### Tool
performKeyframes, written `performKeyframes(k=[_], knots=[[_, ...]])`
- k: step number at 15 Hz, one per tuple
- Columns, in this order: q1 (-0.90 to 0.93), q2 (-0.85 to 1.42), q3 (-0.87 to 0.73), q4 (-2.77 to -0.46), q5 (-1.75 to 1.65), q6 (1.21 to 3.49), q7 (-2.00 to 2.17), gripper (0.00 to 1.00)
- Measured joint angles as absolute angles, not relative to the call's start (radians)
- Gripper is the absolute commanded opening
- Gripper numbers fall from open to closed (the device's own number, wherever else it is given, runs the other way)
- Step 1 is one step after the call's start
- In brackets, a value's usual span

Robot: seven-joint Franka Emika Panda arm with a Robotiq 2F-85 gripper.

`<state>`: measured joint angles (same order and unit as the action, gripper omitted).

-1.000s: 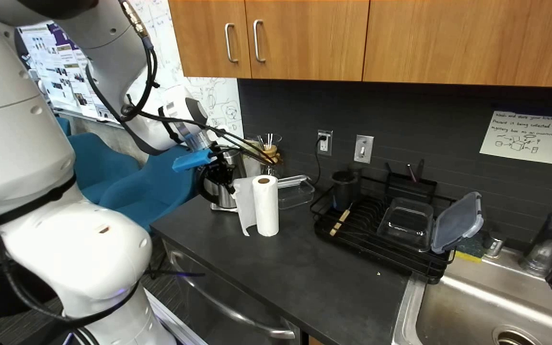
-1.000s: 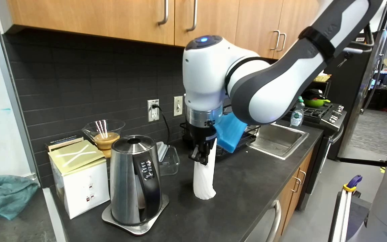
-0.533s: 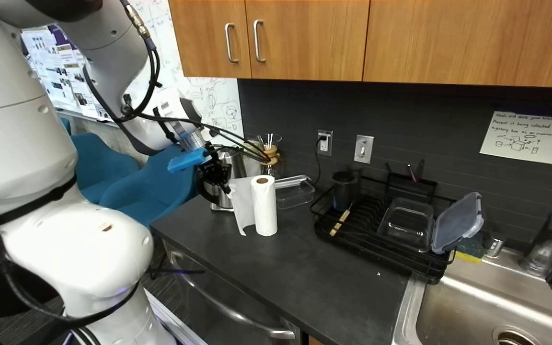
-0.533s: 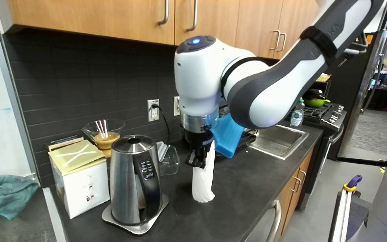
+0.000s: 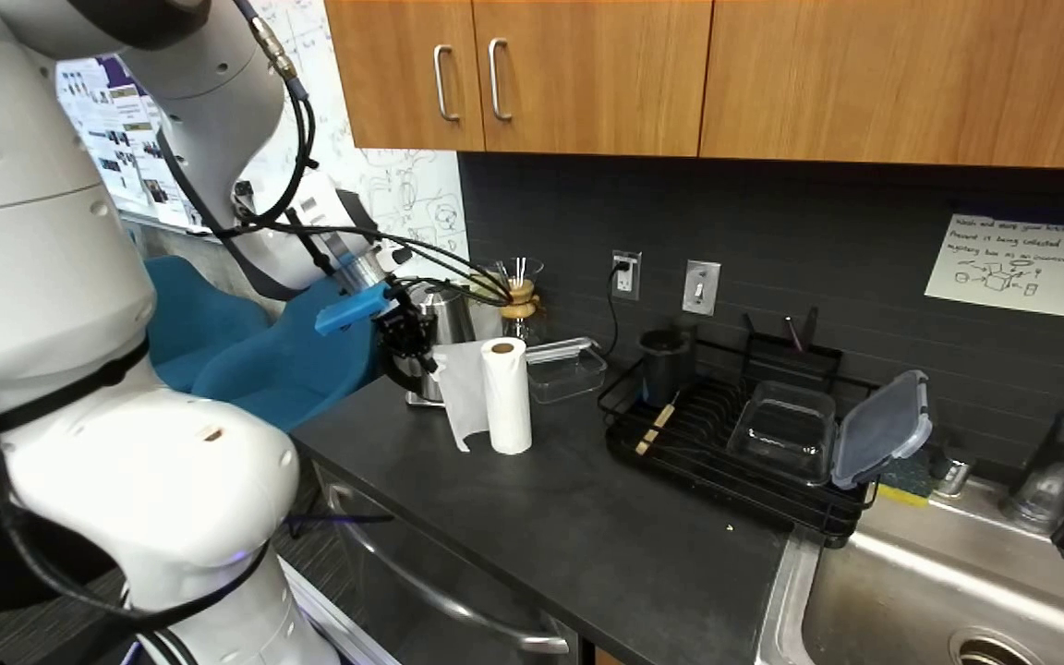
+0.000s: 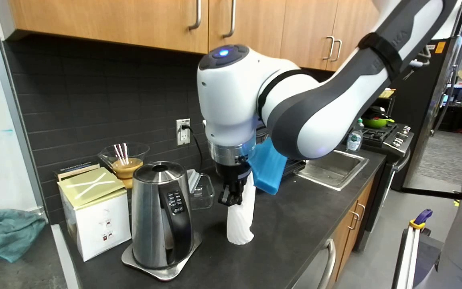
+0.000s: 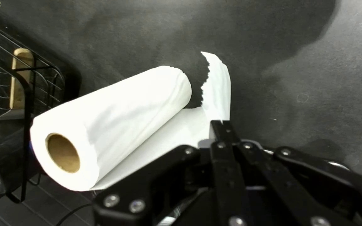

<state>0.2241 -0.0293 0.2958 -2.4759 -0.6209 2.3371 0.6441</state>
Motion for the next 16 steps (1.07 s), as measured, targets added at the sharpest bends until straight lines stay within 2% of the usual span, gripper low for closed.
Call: performKeyframes(k=[16], knots=[[0.278, -0.007, 0.312, -2.403, -0.581, 2.289, 0.582, 0.00]])
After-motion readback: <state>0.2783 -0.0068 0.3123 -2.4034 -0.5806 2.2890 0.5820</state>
